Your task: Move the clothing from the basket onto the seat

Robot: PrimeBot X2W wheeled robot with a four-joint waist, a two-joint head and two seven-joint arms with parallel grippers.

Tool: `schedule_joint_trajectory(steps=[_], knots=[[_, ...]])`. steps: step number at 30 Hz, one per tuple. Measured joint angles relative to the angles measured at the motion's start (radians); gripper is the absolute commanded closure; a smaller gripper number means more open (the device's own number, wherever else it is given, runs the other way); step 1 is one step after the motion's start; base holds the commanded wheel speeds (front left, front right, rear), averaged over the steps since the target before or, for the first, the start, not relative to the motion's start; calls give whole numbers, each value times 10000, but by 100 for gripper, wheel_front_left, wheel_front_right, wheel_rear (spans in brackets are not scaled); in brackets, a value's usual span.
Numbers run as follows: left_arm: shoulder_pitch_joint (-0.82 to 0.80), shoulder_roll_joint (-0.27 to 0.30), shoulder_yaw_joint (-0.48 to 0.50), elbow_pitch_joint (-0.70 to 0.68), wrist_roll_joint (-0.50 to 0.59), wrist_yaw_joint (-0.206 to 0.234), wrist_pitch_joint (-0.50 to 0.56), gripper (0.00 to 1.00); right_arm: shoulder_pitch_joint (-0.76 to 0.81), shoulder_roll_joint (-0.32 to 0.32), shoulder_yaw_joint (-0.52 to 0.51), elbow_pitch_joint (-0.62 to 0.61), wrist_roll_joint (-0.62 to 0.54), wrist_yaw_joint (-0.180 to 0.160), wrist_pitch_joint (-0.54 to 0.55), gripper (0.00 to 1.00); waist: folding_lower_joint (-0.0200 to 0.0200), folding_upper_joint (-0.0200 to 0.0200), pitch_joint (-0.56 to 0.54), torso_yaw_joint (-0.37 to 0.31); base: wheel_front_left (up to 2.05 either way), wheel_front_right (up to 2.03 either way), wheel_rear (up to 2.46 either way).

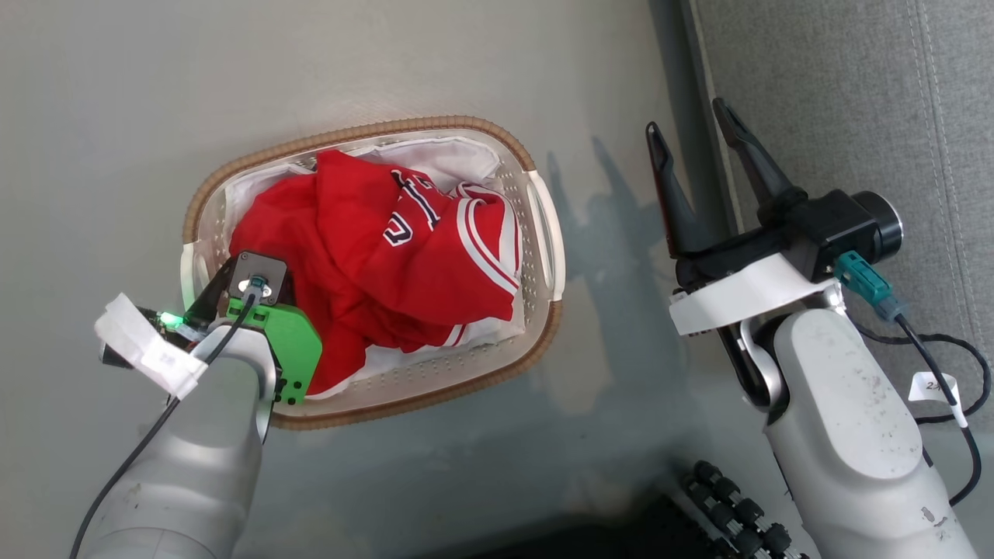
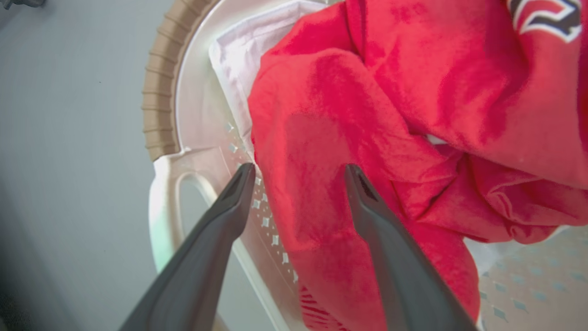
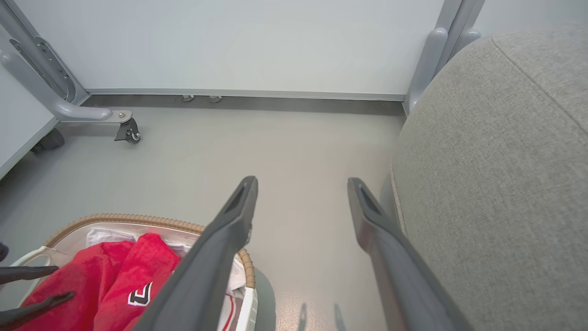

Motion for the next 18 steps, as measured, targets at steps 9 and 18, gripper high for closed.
schedule_joint_trajectory(steps=[9, 18], knots=[[-257, 163, -309, 138, 73, 75, 769, 0, -15, 0, 155, -58, 144, 0, 0, 0, 0, 0, 240, -153, 0, 0, 0], [-650, 236, -888, 167, 456, 146, 1494, 0, -12, 0, 299, -105, 313, 0, 0, 0, 0, 0, 491, -327, 0, 0, 0]])
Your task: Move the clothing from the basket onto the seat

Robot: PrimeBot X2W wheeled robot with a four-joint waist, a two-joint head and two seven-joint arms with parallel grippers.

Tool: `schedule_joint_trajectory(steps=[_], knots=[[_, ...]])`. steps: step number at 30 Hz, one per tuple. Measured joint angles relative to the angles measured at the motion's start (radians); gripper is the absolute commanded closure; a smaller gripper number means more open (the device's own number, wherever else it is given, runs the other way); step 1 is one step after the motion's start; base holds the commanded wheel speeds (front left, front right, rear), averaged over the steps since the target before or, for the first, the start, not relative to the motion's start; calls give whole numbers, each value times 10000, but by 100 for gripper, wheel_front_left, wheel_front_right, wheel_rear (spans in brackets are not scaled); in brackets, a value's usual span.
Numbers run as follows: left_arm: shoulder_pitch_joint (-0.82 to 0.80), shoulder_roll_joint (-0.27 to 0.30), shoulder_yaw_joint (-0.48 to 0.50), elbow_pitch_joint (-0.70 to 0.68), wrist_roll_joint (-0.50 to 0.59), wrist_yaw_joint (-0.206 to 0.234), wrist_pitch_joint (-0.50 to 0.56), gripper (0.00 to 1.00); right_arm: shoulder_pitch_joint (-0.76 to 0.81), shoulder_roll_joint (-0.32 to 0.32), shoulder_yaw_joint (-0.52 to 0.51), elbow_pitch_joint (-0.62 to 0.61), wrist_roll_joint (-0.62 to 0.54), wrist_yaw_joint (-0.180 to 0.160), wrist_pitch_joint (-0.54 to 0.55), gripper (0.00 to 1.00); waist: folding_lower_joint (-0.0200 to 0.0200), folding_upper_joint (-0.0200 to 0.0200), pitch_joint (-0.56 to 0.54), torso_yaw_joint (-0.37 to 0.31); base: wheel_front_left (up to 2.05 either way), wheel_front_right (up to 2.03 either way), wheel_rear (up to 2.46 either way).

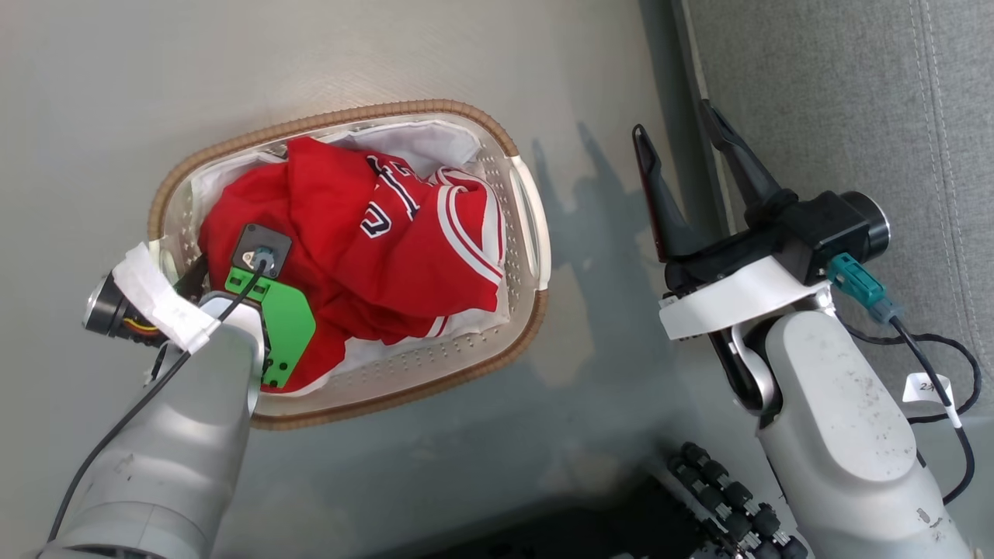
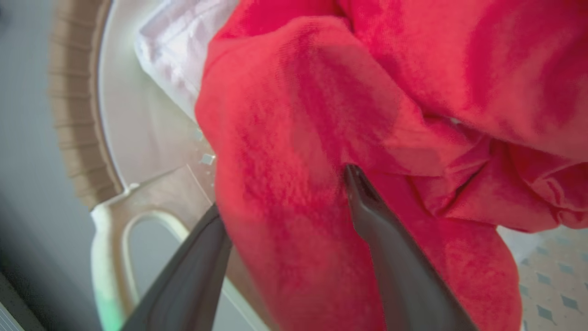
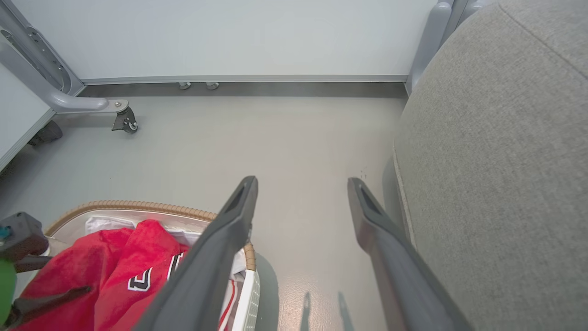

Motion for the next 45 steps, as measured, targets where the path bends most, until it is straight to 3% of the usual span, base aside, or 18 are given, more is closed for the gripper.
schedule_joint_trajectory(steps=[11, 12, 13, 14, 30, 45], knots=[[-356, 121, -470, 10, 176, -2, 339, 0, -100, -2, 100, -98, 169, 0, 0, 0, 0, 0, 412, -171, 0, 0, 0], [-362, 148, -518, 10, 178, -2, 337, 25, -131, 0, 115, -115, 182, 0, 0, 0, 0, 0, 446, -199, 0, 0, 0], [-369, 157, -548, 12, 180, -2, 336, 68, -151, 0, 115, -123, 196, 0, 0, 0, 0, 0, 467, -216, 0, 0, 0], [-386, 165, -585, 13, 190, 0, 251, 100, -174, -2, 113, -128, 219, 0, 0, 0, 0, 0, 492, -234, 0, 0, 0], [-27, 38, -587, 17, -328, 81, -865, 100, -26, 2, 234, 186, 337, 0, 0, 0, 0, 0, -387, -326, 0, 0, 0], [1003, -502, -675, 8, -838, -355, -2069, 100, 742, 6, 27, 803, 21, 0, 0, 0, 0, 0, -2365, -60, 0, 0, 0]])
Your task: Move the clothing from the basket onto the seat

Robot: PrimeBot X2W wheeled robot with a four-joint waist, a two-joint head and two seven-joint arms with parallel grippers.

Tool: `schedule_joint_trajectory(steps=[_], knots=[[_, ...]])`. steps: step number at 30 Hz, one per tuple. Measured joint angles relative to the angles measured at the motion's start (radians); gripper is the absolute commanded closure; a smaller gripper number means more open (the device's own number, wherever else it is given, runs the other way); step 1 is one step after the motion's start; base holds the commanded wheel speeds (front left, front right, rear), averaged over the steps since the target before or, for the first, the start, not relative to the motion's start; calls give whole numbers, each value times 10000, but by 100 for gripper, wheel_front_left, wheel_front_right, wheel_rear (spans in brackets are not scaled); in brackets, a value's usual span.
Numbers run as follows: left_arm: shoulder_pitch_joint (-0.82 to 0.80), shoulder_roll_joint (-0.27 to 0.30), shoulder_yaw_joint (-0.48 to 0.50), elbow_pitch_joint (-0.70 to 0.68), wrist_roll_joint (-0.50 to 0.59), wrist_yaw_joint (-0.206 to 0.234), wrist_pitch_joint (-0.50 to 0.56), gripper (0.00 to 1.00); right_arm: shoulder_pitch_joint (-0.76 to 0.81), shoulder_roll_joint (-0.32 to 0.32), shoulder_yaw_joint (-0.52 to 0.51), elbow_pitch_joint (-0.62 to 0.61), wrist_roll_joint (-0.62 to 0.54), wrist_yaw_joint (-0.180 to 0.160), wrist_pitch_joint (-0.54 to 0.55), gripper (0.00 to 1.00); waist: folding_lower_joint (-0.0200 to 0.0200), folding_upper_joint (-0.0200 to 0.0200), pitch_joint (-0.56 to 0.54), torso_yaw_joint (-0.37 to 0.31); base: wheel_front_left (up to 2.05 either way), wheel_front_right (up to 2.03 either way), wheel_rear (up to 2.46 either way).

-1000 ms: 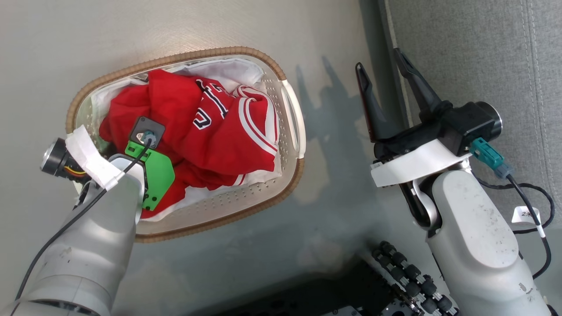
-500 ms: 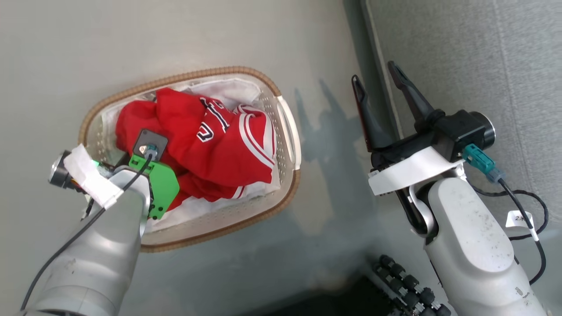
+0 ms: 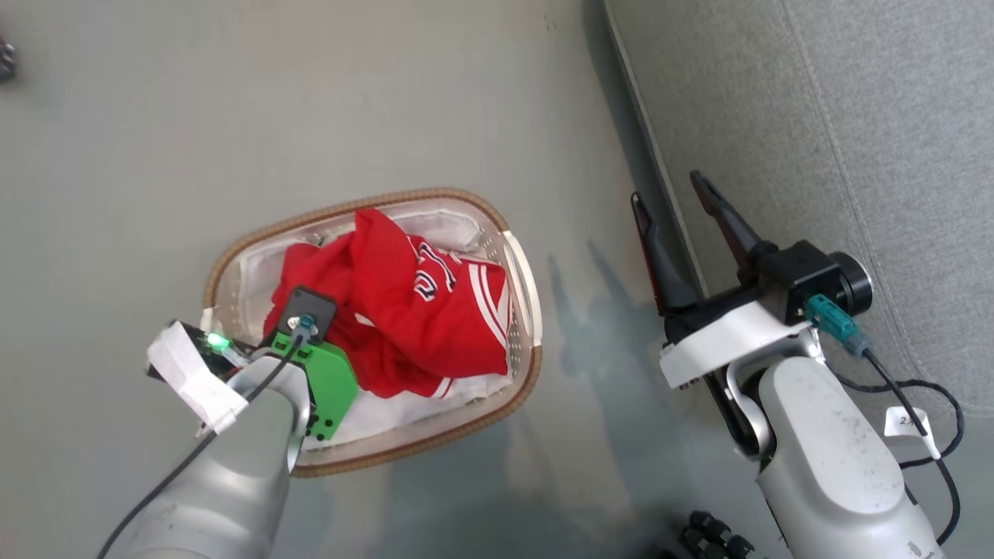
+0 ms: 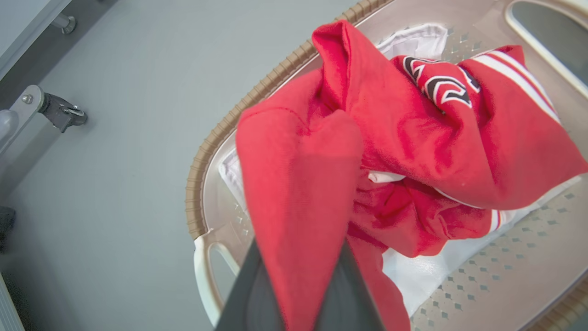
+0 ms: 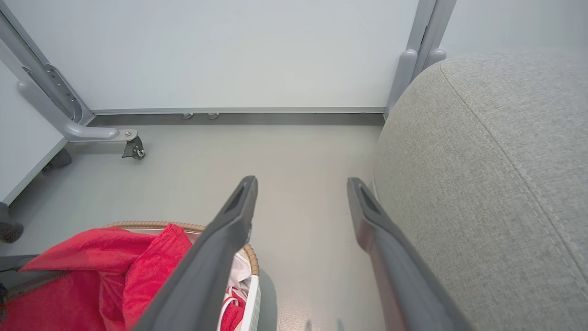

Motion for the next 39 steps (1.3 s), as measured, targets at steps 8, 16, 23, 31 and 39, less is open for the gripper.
schedule_joint_trajectory(steps=[8, 16, 23, 31, 39], knots=[[674, -205, -105, -384, -320, -174, -171, 100, 684, 4, -98, 282, -136, 2, 0, 0, 0, 0, -1145, 386, 0, 0, 0], [1529, -282, 13, -1885, -798, -209, -213, 100, 1314, 2, -153, 502, -299, 0, 0, 0, 0, 0, -2188, 741, 0, 0, 0], [2247, -291, 52, -3417, -934, -219, -215, 100, 1770, 4, -119, 752, -374, 0, 0, 0, 0, 0, -3041, 960, 0, 0, 0], [2818, -299, 345, -5321, -1191, -161, -215, 100, 2165, -2, 4, 826, -462, 0, 0, 0, -1, 0, -3926, 1131, 0, 0, 0], [3117, -314, 391, -6970, -1523, -128, -215, 100, 2402, 2, 50, 888, -556, 0, 0, 0, 0, 0, -4527, 1257, 0, 0, 0]])
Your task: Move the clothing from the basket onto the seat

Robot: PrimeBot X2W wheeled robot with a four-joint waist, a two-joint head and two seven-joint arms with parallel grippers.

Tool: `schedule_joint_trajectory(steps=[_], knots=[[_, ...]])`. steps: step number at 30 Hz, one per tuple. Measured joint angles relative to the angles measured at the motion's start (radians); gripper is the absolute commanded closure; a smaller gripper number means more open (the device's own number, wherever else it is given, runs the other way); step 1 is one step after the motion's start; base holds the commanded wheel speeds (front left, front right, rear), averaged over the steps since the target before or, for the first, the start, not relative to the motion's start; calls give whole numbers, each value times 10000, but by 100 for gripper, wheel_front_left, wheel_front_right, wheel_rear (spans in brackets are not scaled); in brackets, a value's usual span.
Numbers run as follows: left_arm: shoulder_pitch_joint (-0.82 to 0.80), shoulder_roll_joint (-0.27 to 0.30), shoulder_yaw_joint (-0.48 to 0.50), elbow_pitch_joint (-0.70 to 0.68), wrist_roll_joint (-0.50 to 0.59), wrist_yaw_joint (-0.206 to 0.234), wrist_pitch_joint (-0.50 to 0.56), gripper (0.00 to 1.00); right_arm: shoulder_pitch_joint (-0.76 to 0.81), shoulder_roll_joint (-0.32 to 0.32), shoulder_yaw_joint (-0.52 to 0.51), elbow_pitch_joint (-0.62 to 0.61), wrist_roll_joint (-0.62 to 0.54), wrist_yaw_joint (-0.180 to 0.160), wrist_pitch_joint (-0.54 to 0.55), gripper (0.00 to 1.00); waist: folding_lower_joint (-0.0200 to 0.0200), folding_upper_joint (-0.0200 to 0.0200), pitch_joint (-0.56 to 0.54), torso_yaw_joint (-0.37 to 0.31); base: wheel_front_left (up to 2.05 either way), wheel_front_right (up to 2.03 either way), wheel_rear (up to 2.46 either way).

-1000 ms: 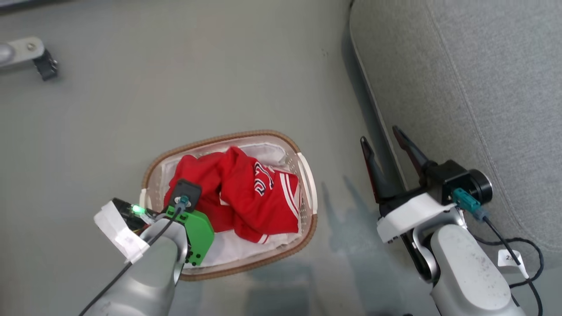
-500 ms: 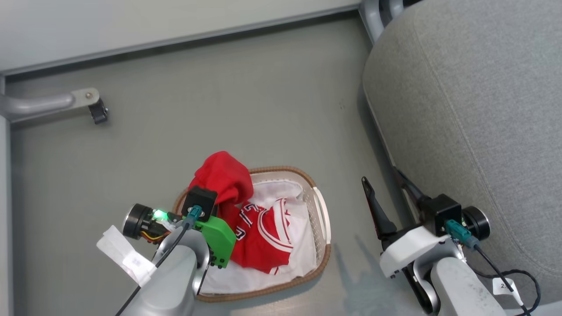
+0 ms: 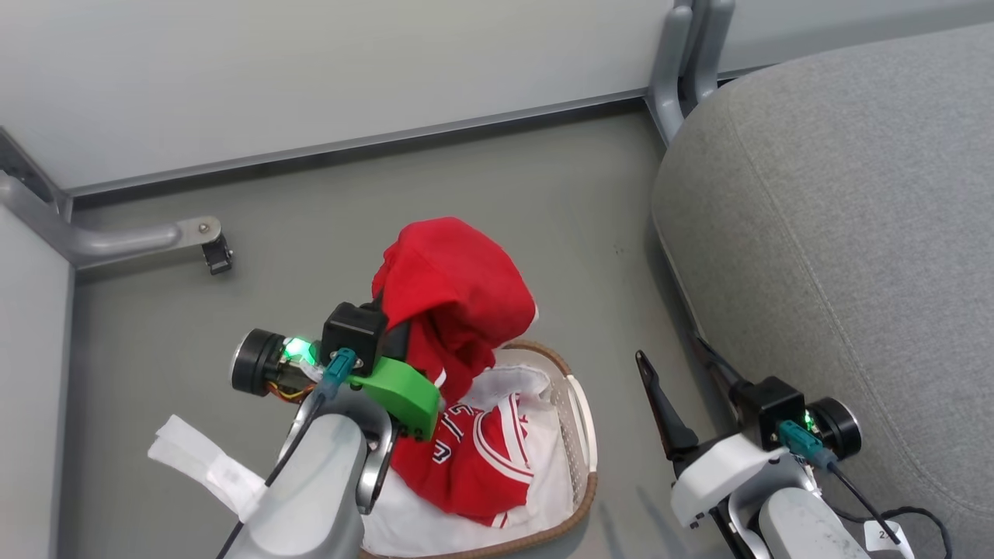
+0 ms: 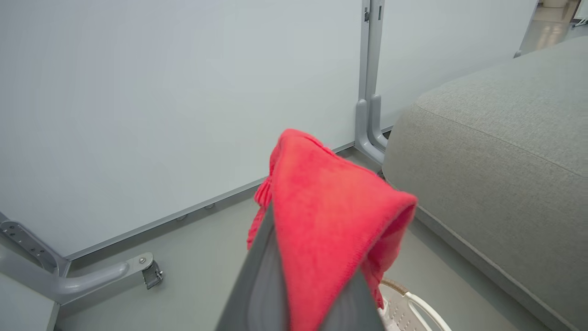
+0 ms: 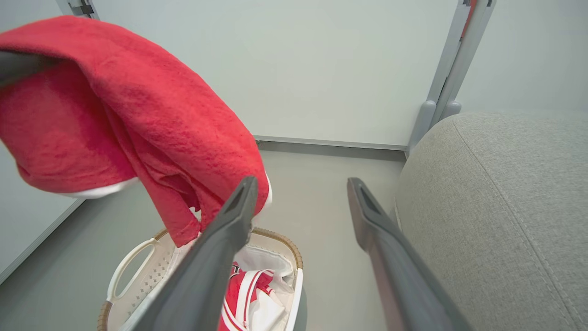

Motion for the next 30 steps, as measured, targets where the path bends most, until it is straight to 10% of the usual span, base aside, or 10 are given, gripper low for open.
schedule_joint_trajectory(steps=[30], knots=[[360, -6, -527, -2217, -876, 56, -15, 100, 549, -6, 500, -29, -31, 0, 0, 0, 0, 0, -979, 56, 0, 0, 0]])
